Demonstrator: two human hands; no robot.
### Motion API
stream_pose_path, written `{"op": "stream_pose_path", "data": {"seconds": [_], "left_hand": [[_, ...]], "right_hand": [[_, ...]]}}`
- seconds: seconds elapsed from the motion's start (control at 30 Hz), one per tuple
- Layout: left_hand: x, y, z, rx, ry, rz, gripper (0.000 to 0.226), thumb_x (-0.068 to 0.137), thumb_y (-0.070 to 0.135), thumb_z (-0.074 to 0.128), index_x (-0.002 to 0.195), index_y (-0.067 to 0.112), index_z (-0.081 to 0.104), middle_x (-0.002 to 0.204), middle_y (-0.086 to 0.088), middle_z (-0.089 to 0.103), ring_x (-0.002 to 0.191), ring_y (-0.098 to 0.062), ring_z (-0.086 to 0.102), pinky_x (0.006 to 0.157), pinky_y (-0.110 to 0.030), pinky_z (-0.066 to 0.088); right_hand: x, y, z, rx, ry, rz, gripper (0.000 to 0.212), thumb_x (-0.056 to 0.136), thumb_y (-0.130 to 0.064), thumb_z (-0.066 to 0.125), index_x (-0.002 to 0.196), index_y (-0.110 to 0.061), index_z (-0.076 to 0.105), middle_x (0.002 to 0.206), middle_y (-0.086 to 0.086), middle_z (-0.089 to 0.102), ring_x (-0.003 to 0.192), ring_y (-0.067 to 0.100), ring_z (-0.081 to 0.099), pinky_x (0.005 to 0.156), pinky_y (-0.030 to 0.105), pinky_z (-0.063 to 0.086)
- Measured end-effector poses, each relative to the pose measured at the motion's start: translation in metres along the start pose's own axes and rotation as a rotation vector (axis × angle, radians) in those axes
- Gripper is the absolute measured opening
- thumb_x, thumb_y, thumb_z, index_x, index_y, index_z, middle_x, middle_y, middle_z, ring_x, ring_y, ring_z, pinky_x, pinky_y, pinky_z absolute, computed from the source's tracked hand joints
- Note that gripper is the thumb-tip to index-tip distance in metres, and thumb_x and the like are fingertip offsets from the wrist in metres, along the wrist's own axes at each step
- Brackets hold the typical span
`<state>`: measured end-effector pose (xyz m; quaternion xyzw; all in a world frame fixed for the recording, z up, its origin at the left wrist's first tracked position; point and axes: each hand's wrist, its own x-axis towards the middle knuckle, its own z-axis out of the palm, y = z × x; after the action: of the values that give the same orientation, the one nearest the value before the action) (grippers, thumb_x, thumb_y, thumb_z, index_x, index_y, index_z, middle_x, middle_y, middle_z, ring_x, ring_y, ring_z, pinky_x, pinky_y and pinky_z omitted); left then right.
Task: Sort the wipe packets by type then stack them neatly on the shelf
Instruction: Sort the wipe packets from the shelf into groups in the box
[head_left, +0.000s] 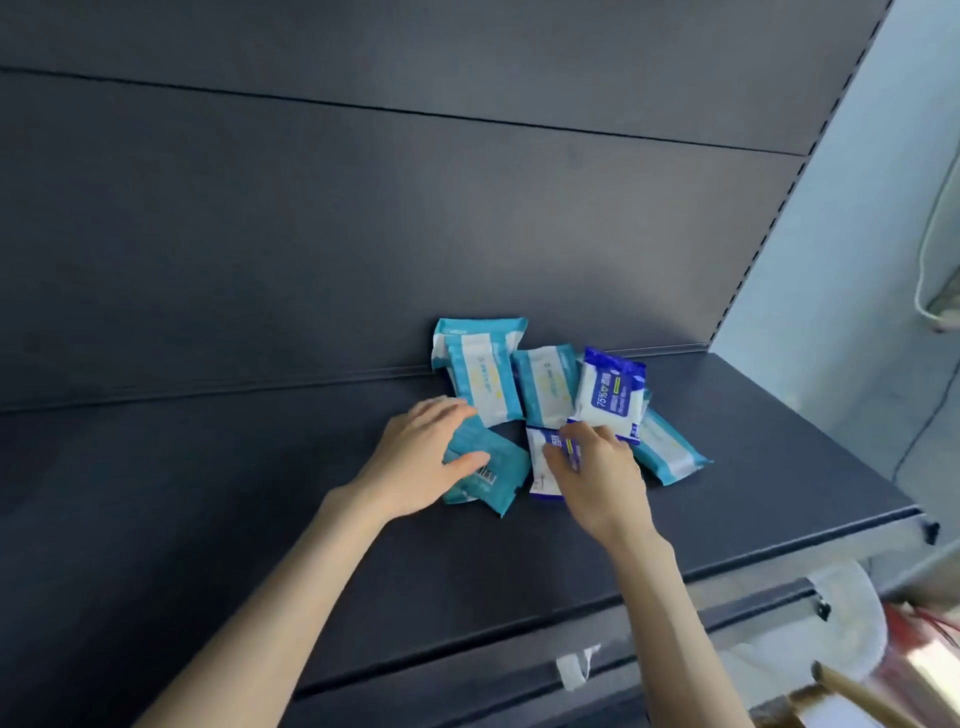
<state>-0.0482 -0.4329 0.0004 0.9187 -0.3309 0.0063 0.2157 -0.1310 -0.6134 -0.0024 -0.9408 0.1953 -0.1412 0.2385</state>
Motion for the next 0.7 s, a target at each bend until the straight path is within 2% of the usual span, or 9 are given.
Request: {"op": "stream_pose_path", "data": {"seconds": [0.1,0.23,0.3,0.37,0.43,0.5,0.53,0.63,0.7], "left_hand": [[0.022,-0.007,0.006,0.058,-0.111,0.017,0.068,0.088,0.057,0.051,0.144,0.024,0.033,0.150,0.007,0.032,0.140,-0.012,0.022,0.114,-0.030,0.010],[0.027,-0.018,0.003,0.084,-0.138,-0.061,0.090,0.056,0.088,0.038,0.125,0.033,0.049,0.115,0.016,0.044,0.113,-0.008,0.035,0.099,-0.027,0.022],[0.026,-0.020,0.003,0.094,-0.124,-0.143,0.066,0.057,0.086,0.051,0.100,0.037,0.050,0.100,0.017,0.044,0.101,-0.008,0.039,0.091,-0.029,0.026],[0.021,-0.018,0.003,0.099,-0.067,-0.218,0.050,0.061,0.081,0.056,0.081,0.038,0.041,0.090,0.017,0.043,0.093,-0.010,0.041,0.085,-0.031,0.028],[0.014,-0.019,0.006,0.084,-0.009,-0.295,0.050,0.063,0.081,0.053,0.088,0.037,0.049,0.094,0.011,0.043,0.097,-0.014,0.042,0.086,-0.032,0.032],[0.010,-0.020,0.010,0.036,0.046,-0.377,0.066,0.067,0.079,0.052,0.109,0.027,0.057,0.105,0.004,0.040,0.105,-0.019,0.040,0.091,-0.031,0.036],[0.010,-0.020,0.013,0.007,0.066,-0.416,0.069,0.069,0.077,0.053,0.111,0.022,0.057,0.110,0.002,0.038,0.109,-0.021,0.039,0.093,-0.031,0.036],[0.013,-0.016,0.019,-0.046,0.067,-0.534,0.069,0.068,0.075,0.057,0.105,0.017,0.052,0.129,-0.006,0.037,0.118,-0.030,0.036,0.098,-0.038,0.033],[0.015,-0.014,0.020,-0.071,0.078,-0.550,0.064,0.066,0.074,0.060,0.098,0.020,0.049,0.127,-0.007,0.040,0.118,-0.030,0.038,0.098,-0.041,0.033]], "right_hand": [[0.016,0.008,0.005,-0.081,-0.055,0.106,0.043,0.092,-0.042,0.053,0.126,-0.014,0.049,0.123,0.013,0.049,0.111,0.036,0.044,0.084,0.038,0.040],[0.020,0.012,0.014,0.023,-0.073,0.121,0.056,0.085,-0.039,0.066,0.130,-0.014,0.043,0.126,0.013,0.044,0.113,0.033,0.040,0.093,0.037,0.035],[0.020,0.014,0.016,0.200,-0.096,0.130,0.069,0.075,-0.032,0.077,0.131,-0.013,0.042,0.125,0.010,0.044,0.117,0.029,0.039,0.097,0.033,0.035],[0.020,0.013,0.016,0.322,-0.134,0.153,0.083,0.068,-0.027,0.084,0.136,-0.014,0.037,0.125,0.009,0.044,0.120,0.025,0.040,0.099,0.030,0.036],[0.023,0.013,0.018,0.398,-0.157,0.186,0.092,0.065,-0.024,0.087,0.139,-0.016,0.033,0.126,0.006,0.044,0.117,0.020,0.045,0.094,0.025,0.038],[0.025,0.015,0.021,0.471,-0.151,0.204,0.097,0.062,-0.023,0.088,0.140,-0.019,0.030,0.128,0.003,0.049,0.113,0.018,0.051,0.090,0.026,0.044],[0.025,0.016,0.022,0.511,-0.137,0.199,0.099,0.062,-0.022,0.089,0.141,-0.020,0.029,0.127,0.002,0.053,0.111,0.017,0.054,0.087,0.025,0.047],[0.021,0.015,0.024,0.636,-0.070,0.176,0.100,0.065,-0.015,0.087,0.145,-0.022,0.027,0.123,-0.002,0.059,0.106,0.012,0.060,0.068,0.008,0.048],[0.020,0.015,0.024,0.689,0.011,0.168,0.093,0.067,-0.013,0.085,0.143,-0.022,0.033,0.121,-0.004,0.061,0.107,0.012,0.061,0.072,0.012,0.051]]}}
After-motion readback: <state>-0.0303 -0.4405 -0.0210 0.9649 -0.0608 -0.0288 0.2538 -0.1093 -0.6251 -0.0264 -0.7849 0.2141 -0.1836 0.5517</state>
